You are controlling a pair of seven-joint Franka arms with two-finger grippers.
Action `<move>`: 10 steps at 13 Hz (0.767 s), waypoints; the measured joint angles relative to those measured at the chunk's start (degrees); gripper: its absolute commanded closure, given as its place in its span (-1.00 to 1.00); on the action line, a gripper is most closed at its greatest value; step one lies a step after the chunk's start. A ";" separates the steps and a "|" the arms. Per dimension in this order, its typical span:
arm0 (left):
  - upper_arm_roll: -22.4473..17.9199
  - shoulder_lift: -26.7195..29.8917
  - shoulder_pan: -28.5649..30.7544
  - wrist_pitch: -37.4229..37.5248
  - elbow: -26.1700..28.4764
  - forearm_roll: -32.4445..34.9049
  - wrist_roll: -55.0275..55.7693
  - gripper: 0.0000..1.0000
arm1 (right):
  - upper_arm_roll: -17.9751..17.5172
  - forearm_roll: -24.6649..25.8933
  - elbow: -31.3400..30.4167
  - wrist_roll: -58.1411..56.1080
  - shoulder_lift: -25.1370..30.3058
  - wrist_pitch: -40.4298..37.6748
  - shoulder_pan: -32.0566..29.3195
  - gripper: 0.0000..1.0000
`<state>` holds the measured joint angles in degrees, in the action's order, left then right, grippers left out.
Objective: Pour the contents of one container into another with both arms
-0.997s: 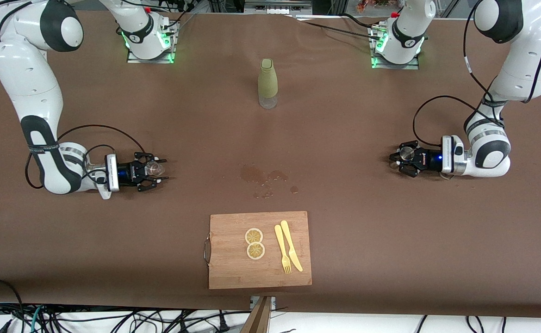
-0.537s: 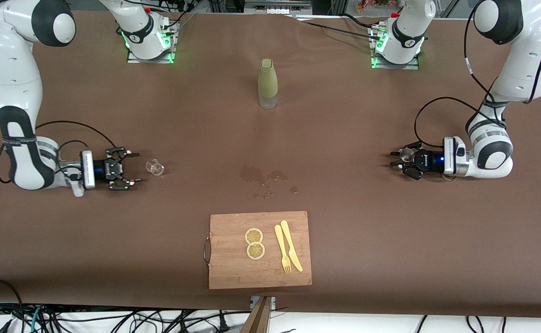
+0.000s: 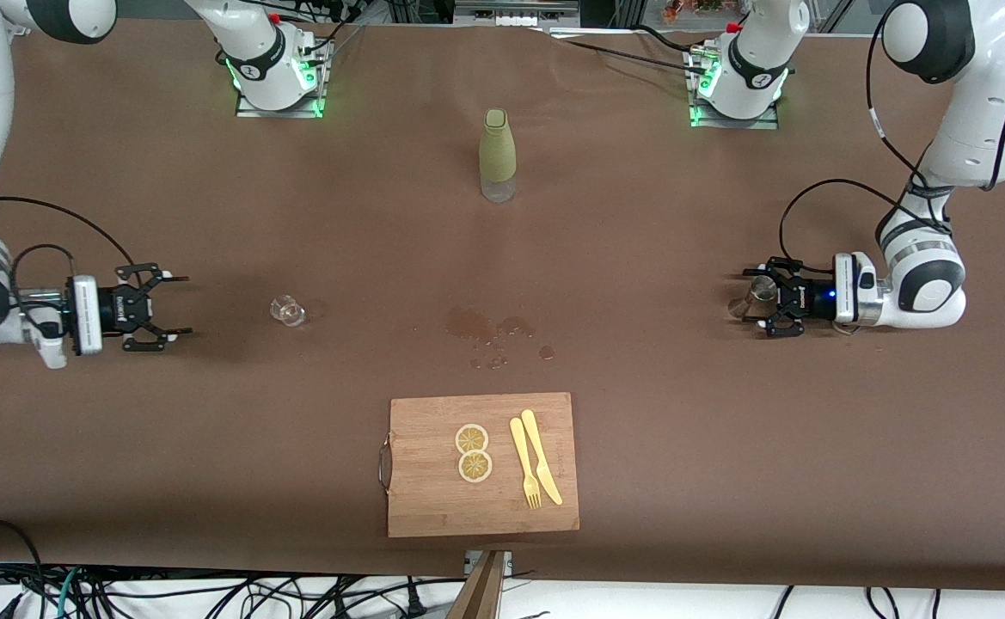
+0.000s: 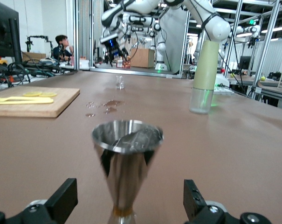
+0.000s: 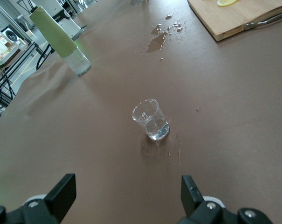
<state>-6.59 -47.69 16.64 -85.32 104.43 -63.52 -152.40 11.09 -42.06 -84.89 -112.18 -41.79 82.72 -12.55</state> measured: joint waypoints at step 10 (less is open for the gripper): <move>-4.41 16.16 0.69 -5.43 -1.51 16.73 22.25 -1.00 | 0.10 22.51 8.43 39.64 15.88 -8.09 4.25 -1.00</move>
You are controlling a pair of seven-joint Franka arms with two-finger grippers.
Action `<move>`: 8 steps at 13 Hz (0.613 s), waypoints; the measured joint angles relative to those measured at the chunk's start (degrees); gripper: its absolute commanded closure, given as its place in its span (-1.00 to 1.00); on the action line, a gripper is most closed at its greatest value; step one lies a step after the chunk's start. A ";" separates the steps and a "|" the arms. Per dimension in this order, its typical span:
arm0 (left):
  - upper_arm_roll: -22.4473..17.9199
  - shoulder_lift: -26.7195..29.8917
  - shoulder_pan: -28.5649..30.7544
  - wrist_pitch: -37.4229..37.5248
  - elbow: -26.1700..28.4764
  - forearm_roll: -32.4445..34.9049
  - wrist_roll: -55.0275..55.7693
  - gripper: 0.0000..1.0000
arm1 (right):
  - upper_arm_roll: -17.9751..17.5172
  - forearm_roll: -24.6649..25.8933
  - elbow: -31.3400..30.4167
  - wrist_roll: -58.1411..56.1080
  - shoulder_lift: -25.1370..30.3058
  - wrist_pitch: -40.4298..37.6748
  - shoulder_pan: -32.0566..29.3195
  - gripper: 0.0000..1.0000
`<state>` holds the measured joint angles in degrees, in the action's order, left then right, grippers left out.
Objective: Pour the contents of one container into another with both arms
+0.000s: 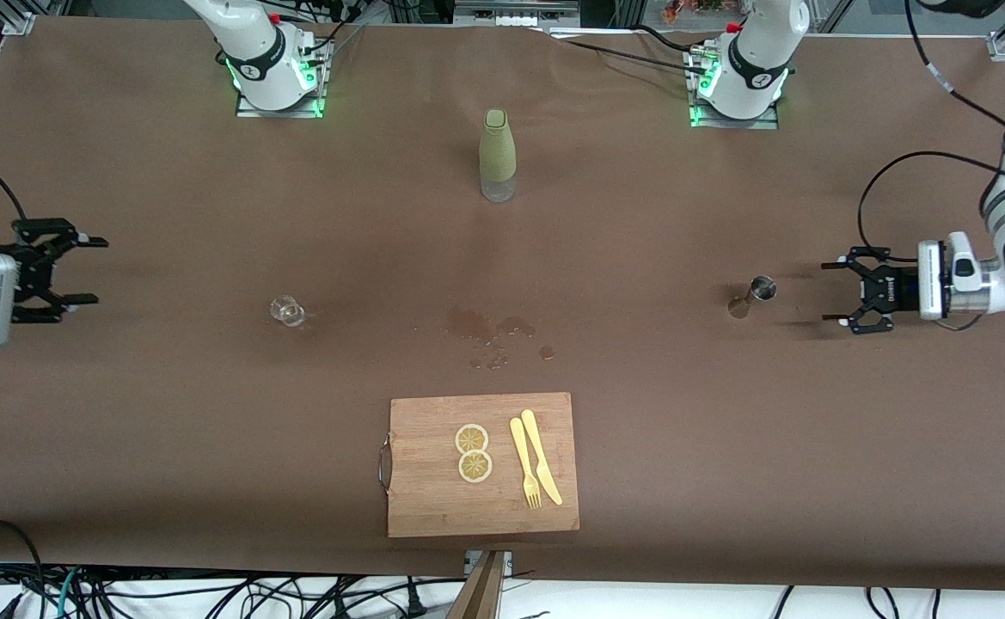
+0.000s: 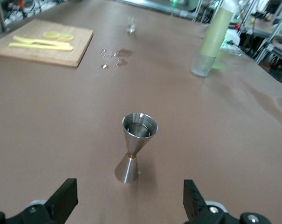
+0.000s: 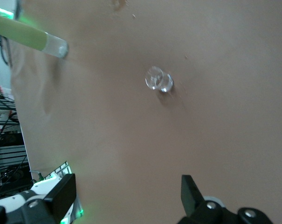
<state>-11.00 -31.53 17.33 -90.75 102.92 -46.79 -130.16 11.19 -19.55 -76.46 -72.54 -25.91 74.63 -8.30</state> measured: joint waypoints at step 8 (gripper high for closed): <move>0.92 24.44 -4.89 -1.94 1.33 21.77 52.32 -1.00 | -9.89 20.62 -14.26 41.72 19.62 6.47 3.44 -1.00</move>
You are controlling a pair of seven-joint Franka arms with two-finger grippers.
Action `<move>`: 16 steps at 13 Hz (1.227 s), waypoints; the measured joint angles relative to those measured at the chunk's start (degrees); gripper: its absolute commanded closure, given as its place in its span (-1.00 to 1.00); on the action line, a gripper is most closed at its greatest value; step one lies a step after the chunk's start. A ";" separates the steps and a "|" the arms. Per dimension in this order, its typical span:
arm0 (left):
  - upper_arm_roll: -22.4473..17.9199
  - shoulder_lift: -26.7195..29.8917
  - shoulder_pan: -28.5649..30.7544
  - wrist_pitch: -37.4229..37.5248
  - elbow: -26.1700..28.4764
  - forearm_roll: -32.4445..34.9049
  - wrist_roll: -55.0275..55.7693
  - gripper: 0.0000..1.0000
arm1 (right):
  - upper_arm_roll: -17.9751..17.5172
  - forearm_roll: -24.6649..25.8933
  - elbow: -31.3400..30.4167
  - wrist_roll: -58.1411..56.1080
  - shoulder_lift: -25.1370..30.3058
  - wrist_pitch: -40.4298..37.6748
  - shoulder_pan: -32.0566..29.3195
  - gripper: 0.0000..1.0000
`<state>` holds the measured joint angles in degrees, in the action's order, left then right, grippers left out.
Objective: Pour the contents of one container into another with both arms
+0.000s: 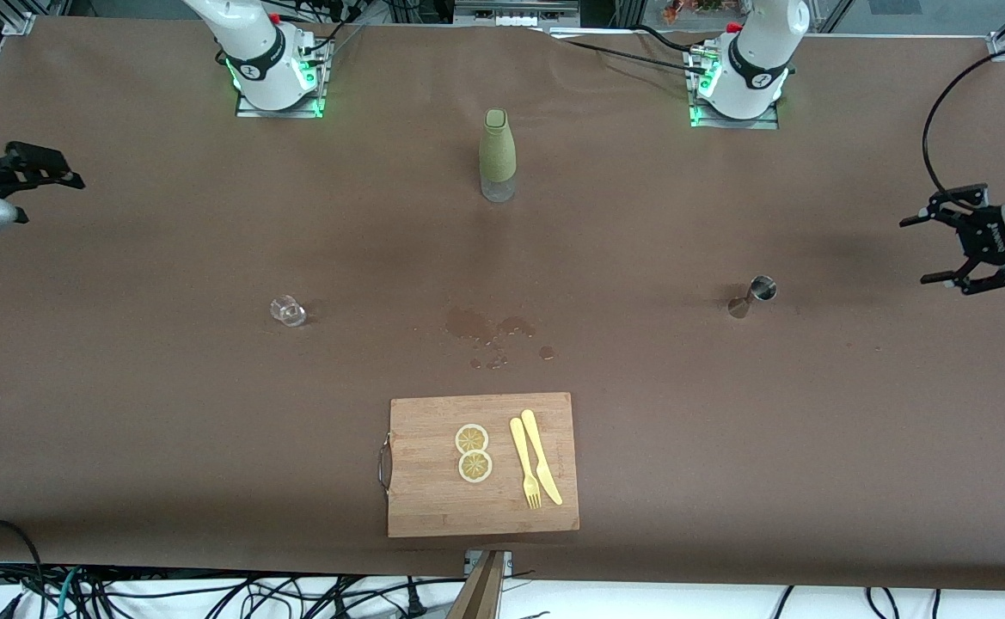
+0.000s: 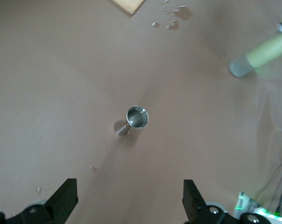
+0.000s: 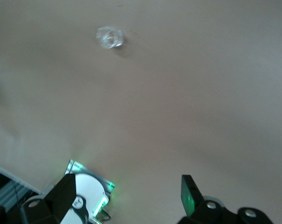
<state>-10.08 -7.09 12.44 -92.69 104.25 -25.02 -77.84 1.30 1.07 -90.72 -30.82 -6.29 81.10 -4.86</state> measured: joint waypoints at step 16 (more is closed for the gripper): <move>13.32 12.37 -6.46 3.76 -2.48 20.58 73.11 -1.00 | 0.50 2.32 -6.48 34.45 7.74 8.14 6.00 -1.00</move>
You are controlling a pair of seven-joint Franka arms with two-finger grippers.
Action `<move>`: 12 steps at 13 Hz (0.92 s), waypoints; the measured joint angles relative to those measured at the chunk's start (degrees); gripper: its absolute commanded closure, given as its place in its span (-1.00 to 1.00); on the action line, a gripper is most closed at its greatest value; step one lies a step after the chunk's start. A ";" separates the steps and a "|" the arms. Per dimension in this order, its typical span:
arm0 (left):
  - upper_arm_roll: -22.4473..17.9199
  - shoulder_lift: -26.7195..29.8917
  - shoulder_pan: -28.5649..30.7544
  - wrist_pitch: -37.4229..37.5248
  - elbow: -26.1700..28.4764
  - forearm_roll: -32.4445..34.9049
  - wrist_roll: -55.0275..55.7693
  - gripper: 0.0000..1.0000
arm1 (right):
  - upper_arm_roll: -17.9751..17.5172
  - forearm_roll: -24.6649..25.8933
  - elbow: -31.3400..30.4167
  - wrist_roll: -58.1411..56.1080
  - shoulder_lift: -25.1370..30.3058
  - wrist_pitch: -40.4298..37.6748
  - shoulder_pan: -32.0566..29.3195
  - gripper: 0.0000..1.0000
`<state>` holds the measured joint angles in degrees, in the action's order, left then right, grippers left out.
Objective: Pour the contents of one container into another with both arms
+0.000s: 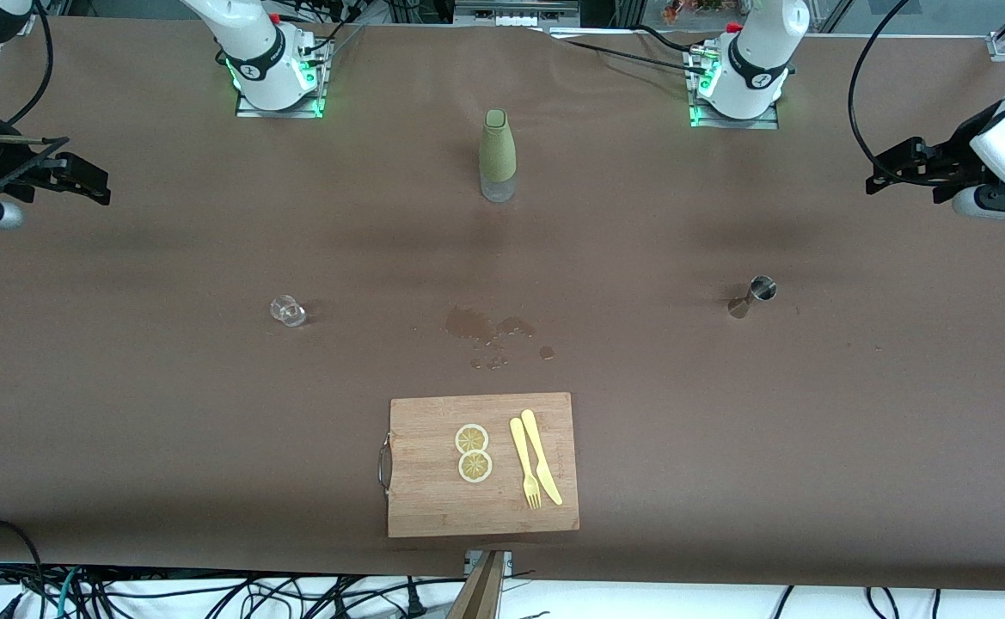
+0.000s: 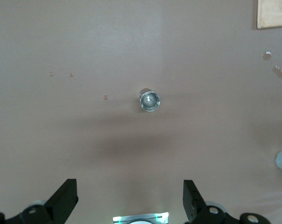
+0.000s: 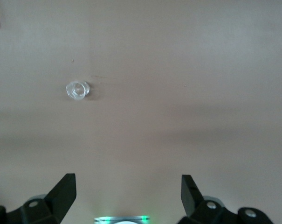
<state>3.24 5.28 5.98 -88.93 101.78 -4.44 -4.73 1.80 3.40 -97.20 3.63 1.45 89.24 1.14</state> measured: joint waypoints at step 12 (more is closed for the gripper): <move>-0.31 0.16 -0.02 -2.00 -0.46 0.00 1.35 -1.00 | 3.14 -3.51 -0.27 -3.07 -1.06 5.18 0.03 -1.00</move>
